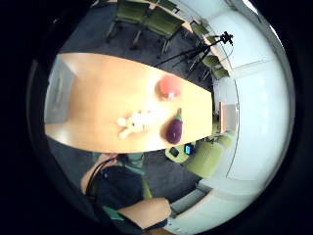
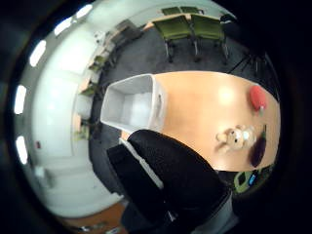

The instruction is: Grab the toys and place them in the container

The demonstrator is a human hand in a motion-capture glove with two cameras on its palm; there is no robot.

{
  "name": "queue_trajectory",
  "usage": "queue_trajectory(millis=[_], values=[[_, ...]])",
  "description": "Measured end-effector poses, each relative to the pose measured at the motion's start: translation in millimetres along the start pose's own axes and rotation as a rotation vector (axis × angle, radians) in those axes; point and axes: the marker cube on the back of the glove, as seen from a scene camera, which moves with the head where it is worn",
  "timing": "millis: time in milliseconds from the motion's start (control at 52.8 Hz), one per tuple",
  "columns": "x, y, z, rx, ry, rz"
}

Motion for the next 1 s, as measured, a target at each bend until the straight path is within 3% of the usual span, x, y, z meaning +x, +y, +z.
queue_trajectory(millis=[265,492,719,1003], values=[[74,39,42,0.004,-0.003,0.052],[123,55,133,-0.038,-0.007,0.123],[143,57,214,-0.122,-0.022,0.13],[152,58,261,-0.204,0.0,0.166]])
